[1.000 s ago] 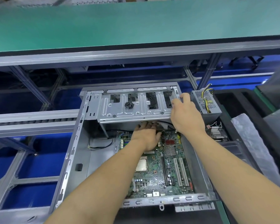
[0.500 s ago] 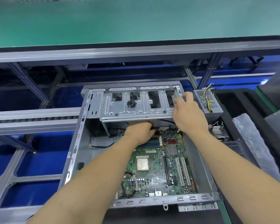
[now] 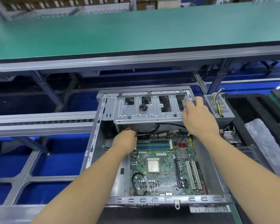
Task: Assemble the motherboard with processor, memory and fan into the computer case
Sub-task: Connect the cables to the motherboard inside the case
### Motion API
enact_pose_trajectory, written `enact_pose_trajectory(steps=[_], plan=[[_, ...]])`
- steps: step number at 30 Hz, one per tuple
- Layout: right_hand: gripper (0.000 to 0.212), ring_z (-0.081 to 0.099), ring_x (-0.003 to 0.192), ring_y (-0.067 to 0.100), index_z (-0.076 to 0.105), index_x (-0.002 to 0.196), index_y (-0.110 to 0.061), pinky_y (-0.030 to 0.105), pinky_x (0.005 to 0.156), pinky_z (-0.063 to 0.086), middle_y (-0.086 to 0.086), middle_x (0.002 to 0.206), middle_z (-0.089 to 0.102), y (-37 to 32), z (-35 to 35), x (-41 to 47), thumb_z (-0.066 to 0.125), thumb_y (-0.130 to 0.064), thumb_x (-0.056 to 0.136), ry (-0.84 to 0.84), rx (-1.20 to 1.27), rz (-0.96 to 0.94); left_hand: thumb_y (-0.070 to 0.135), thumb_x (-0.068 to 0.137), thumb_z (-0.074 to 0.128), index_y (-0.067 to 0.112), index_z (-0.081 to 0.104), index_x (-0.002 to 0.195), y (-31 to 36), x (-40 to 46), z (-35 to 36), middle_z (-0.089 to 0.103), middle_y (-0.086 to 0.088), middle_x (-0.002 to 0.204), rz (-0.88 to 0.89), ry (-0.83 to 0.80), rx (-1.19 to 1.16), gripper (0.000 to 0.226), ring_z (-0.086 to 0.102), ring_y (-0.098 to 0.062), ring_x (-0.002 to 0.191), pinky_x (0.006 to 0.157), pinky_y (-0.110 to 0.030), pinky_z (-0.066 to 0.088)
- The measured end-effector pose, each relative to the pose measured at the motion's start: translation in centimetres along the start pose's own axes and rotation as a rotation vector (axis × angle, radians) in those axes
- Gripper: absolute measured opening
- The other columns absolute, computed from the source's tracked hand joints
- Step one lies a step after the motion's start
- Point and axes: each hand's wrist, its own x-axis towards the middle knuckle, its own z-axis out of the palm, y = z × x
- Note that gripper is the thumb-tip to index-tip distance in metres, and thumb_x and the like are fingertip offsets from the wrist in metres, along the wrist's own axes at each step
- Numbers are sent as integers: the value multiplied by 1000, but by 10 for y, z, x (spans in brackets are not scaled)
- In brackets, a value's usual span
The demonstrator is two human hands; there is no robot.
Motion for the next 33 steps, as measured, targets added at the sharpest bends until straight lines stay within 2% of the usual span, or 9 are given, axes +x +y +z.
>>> enact_pose_trajectory(steps=[5, 7, 13, 16, 18, 24, 29, 31, 33], plan=[[30, 52, 96, 36, 54, 126, -10, 40, 63, 43, 11, 136, 36, 1, 1, 1, 41, -27, 104, -3, 3, -2, 17, 98, 37, 25, 38, 148, 0, 0, 4, 49, -8, 143, -9, -22, 72, 51, 48, -32, 124, 93, -45, 49], [30, 53, 96, 36, 55, 126, -10, 40, 63, 44, 11, 136, 36, 1, 2, 2, 41, -27, 104, 0, 6, -7, 16, 97, 37, 24, 37, 149, 2, 2, 3, 50, -9, 141, -11, -36, 143, 53, 44, -32, 127, 93, -44, 44], [33, 53, 96, 38, 56, 125, -10, 40, 64, 44, 11, 135, 37, 1, 3, 2, 39, -28, 103, 5, 12, -4, 15, 97, 44, 17, 57, 134, -2, 5, 2, 54, -10, 134, -2, -61, 5, 39, 44, -30, 126, 96, -42, 46], [33, 54, 95, 37, 57, 123, -10, 40, 64, 45, 10, 135, 38, 2, 3, 2, 39, -30, 102, 11, 9, -6, 13, 97, 46, 13, 65, 117, -3, 3, 2, 60, -11, 122, 1, -29, -40, 27, 56, -32, 108, 86, -41, 51], [33, 55, 96, 38, 57, 123, -10, 40, 65, 46, 10, 136, 38, 2, 3, 2, 39, -30, 103, 8, 9, -2, 10, 96, 48, 8, 63, 99, -2, 5, 0, 62, -13, 108, -64, -18, -105, 15, 59, -32, 91, 79, -41, 54], [34, 56, 100, 39, 58, 122, -10, 43, 70, 50, 10, 137, 38, 1, 2, 2, 40, -31, 103, 12, 23, 4, 26, 93, 55, 9, 61, 112, 1, 8, -7, 62, -9, 102, -143, -11, -253, 26, 63, -27, 84, 75, -38, 57], [33, 56, 97, 37, 58, 121, -10, 43, 69, 50, 9, 137, 38, 2, 2, 1, 39, -32, 104, 14, 13, 4, 30, 91, 58, 12, 58, 76, 4, 8, -6, 53, -2, 71, -114, 61, -158, 24, 51, -17, 60, 53, -26, 42], [33, 56, 96, 37, 58, 120, -10, 43, 69, 51, 9, 135, 38, 2, 3, 2, 39, -32, 104, 16, 9, 2, 26, 92, 57, 11, 51, 69, 6, 9, -5, 52, -2, 74, -102, 98, -91, 28, 47, -17, 61, 56, -27, 40], [34, 55, 96, 37, 58, 120, -10, 44, 69, 52, 9, 135, 38, 2, 3, 2, 39, -32, 104, 16, 9, 2, 23, 92, 56, 14, 55, 86, 10, 9, -7, 56, -5, 89, -74, 100, -54, 11, 48, -22, 75, 64, -32, 43]])
